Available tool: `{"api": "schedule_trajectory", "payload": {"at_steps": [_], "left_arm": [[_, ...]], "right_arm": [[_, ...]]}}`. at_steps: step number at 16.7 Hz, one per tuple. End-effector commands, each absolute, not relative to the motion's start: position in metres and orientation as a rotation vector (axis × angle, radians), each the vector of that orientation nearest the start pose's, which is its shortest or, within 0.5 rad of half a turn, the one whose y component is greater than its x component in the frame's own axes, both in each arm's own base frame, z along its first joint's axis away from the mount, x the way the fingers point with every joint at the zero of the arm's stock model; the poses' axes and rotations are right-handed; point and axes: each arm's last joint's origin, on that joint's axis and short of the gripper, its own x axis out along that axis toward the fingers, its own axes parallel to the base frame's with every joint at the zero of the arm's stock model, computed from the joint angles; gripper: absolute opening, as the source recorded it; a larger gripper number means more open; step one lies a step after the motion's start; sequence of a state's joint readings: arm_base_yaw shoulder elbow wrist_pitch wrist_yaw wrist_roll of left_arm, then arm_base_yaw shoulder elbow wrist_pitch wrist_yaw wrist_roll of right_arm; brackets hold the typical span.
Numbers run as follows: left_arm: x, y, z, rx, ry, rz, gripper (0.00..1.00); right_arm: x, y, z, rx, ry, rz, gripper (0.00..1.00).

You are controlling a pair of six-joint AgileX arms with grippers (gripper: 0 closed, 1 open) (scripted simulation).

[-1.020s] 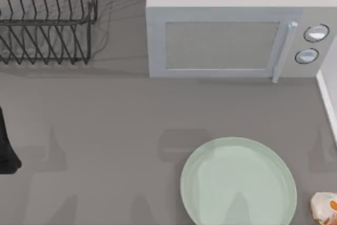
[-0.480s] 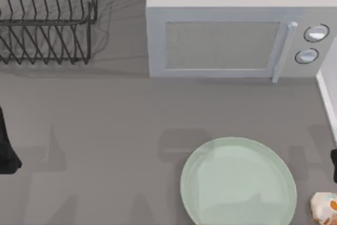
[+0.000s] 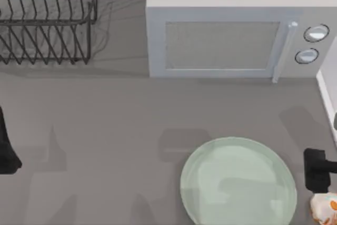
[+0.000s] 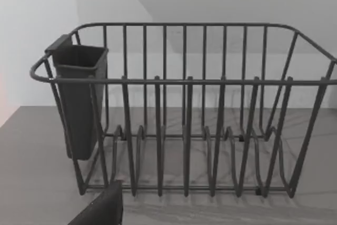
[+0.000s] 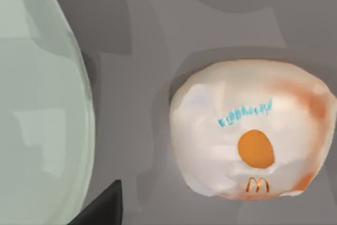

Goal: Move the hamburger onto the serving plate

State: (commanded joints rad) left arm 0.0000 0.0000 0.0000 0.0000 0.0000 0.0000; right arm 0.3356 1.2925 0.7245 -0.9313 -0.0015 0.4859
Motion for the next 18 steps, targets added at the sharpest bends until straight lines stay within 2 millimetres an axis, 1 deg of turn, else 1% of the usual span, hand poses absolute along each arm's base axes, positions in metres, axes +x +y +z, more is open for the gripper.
{"api": "schedule_trajectory", "payload": {"at_steps": [3, 8, 10, 12, 15, 18], "left_arm": [[0.106, -0.001, 0.160, 0.000, 0.000, 0.000, 1.00], [0.106, -0.001, 0.160, 0.000, 0.000, 0.000, 1.00], [0.106, -0.001, 0.160, 0.000, 0.000, 0.000, 1.00], [0.106, -0.001, 0.160, 0.000, 0.000, 0.000, 1.00], [0.106, -0.001, 0.160, 0.000, 0.000, 0.000, 1.00], [0.106, -0.001, 0.160, 0.000, 0.000, 0.000, 1.00]], "right_arm": [[0.194, 0.072, 0.173, 0.127, 1.565, -0.127, 1.00], [0.194, 0.072, 0.172, 0.130, 1.565, -0.130, 1.00], [0.195, 0.072, 0.168, 0.128, 1.568, -0.130, 1.00], [0.196, 0.073, 0.156, 0.126, 1.570, -0.130, 1.00], [0.199, 0.074, 0.129, 0.128, 1.563, -0.127, 1.00], [0.197, 0.073, 0.103, 0.129, 1.562, -0.126, 1.00]]}}
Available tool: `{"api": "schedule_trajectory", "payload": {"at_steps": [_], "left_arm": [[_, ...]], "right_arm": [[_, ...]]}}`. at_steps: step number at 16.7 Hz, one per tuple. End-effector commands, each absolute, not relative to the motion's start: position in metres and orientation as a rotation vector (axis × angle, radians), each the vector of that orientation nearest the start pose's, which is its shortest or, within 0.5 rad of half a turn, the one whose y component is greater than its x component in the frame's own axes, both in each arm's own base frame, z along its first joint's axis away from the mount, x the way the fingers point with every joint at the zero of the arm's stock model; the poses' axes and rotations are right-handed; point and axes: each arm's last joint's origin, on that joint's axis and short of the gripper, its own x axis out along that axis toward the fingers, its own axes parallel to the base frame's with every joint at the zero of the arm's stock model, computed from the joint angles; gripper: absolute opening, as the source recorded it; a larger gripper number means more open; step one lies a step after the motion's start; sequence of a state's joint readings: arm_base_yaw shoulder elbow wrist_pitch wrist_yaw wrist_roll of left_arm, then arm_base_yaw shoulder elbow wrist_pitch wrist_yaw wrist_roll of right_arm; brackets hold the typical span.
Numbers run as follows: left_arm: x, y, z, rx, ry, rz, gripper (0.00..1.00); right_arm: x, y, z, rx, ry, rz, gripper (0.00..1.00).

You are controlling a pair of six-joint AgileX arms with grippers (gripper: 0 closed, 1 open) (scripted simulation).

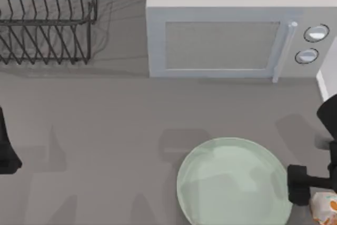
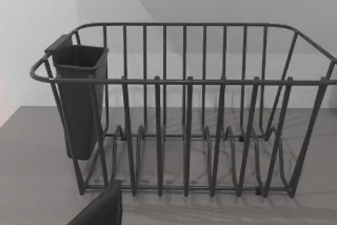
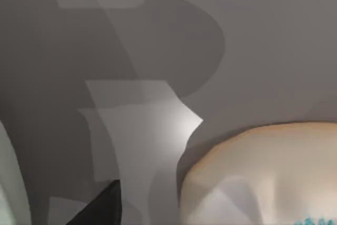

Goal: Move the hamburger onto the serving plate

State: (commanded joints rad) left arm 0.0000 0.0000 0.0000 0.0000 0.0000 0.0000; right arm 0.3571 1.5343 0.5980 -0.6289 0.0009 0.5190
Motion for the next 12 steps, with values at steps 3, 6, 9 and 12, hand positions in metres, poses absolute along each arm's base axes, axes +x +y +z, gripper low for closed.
{"api": "schedule_trajectory", "payload": {"at_steps": [3, 6, 9, 12], "left_arm": [[0.1057, -0.0012, 0.1600, 0.000, 0.000, 0.000, 1.00], [0.1057, -0.0012, 0.1600, 0.000, 0.000, 0.000, 1.00], [0.1057, -0.0012, 0.1600, 0.000, 0.000, 0.000, 1.00], [0.1057, -0.0012, 0.1600, 0.000, 0.000, 0.000, 1.00]], "right_arm": [[0.1945, 0.0726, 0.0925, 0.127, 1.567, -0.128, 1.00], [0.1945, 0.0726, 0.0925, 0.127, 1.567, -0.128, 1.00], [0.1945, 0.0726, 0.0925, 0.127, 1.567, -0.128, 0.77], [0.1945, 0.0726, 0.0925, 0.127, 1.567, -0.128, 0.55]]}}
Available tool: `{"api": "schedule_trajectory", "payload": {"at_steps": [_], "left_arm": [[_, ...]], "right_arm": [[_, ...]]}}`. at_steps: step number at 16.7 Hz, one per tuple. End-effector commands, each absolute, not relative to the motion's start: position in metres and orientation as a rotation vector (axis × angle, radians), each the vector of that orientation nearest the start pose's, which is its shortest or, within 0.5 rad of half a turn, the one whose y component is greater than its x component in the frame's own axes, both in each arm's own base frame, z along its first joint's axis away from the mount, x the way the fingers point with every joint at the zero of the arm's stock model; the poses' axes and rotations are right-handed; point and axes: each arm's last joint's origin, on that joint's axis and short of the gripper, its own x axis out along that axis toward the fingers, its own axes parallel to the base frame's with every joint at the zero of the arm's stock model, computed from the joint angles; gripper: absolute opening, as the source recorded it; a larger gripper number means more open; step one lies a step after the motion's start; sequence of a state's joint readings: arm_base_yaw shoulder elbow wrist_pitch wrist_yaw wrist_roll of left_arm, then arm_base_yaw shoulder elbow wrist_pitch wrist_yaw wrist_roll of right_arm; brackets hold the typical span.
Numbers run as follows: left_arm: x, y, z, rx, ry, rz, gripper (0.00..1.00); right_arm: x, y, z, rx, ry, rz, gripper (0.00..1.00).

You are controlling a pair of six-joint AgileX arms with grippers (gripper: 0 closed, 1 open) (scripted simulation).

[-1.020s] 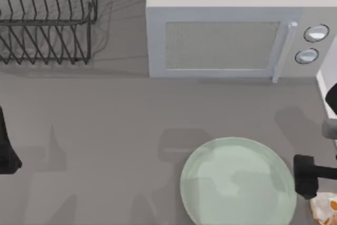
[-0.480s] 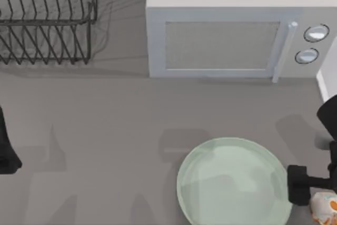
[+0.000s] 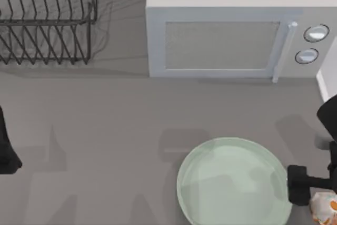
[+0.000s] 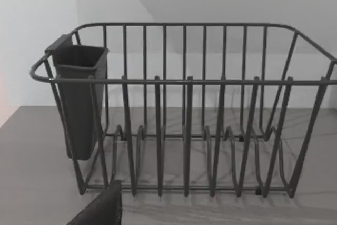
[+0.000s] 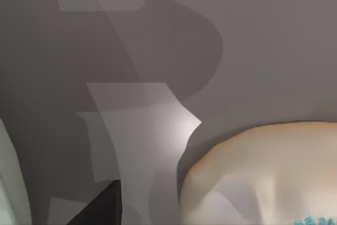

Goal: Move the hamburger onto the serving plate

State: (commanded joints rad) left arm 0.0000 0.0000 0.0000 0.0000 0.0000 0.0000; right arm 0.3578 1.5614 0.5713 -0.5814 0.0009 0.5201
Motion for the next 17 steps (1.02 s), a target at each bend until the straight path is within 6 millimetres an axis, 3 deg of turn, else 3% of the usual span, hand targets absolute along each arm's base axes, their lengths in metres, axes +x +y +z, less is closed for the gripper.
{"api": "schedule_trajectory", "payload": {"at_steps": [7, 15, 16, 17], "left_arm": [[0.106, -0.001, 0.160, 0.000, 0.000, 0.000, 1.00], [0.106, -0.001, 0.160, 0.000, 0.000, 0.000, 1.00], [0.106, -0.001, 0.160, 0.000, 0.000, 0.000, 1.00], [0.106, -0.001, 0.160, 0.000, 0.000, 0.000, 1.00]], "right_arm": [[0.194, 0.073, 0.093, 0.127, 1.567, -0.128, 0.02], [0.194, 0.073, 0.093, 0.127, 1.567, -0.128, 0.00], [0.196, 0.074, 0.115, 0.127, 1.538, -0.130, 0.00], [0.197, 0.074, 0.115, 0.127, 1.537, -0.130, 0.00]]}}
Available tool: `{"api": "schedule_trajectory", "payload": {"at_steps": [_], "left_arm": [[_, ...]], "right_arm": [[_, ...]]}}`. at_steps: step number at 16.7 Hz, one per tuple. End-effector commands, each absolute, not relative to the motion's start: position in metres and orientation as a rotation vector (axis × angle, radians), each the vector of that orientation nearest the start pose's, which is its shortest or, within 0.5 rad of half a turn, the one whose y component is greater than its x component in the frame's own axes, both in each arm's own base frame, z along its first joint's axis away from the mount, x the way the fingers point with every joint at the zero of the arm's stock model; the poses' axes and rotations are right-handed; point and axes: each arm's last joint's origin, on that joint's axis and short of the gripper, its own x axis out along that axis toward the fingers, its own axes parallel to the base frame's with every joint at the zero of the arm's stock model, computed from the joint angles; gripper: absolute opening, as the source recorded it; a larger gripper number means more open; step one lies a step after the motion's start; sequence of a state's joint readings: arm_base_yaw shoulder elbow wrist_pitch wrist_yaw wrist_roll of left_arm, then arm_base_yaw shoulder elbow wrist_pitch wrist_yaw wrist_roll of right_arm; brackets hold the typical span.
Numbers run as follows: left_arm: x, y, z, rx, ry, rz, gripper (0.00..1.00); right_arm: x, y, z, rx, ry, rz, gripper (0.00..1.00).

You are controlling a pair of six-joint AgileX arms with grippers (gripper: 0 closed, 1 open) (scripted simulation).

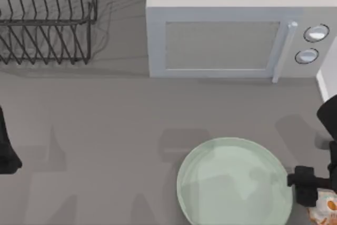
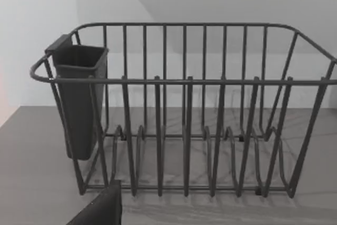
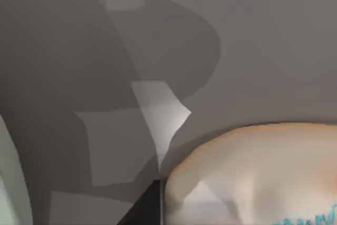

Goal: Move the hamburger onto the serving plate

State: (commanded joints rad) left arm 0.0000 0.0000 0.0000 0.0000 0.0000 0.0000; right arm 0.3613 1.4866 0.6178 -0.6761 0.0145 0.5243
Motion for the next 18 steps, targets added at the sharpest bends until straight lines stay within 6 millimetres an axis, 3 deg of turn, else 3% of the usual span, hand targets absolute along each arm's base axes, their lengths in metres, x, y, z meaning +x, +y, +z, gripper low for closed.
{"api": "schedule_trajectory", "payload": {"at_steps": [4, 11, 18], "left_arm": [[0.106, -0.001, 0.160, 0.000, 0.000, 0.000, 1.00], [0.106, -0.001, 0.160, 0.000, 0.000, 0.000, 1.00], [0.106, -0.001, 0.160, 0.000, 0.000, 0.000, 1.00]], "right_arm": [[0.202, 0.077, 0.139, 0.127, 1.534, -0.129, 0.00], [0.197, 0.074, 0.207, 0.123, 1.548, -0.135, 0.00], [0.197, 0.075, 0.213, 0.118, 1.544, -0.124, 0.00]]}}
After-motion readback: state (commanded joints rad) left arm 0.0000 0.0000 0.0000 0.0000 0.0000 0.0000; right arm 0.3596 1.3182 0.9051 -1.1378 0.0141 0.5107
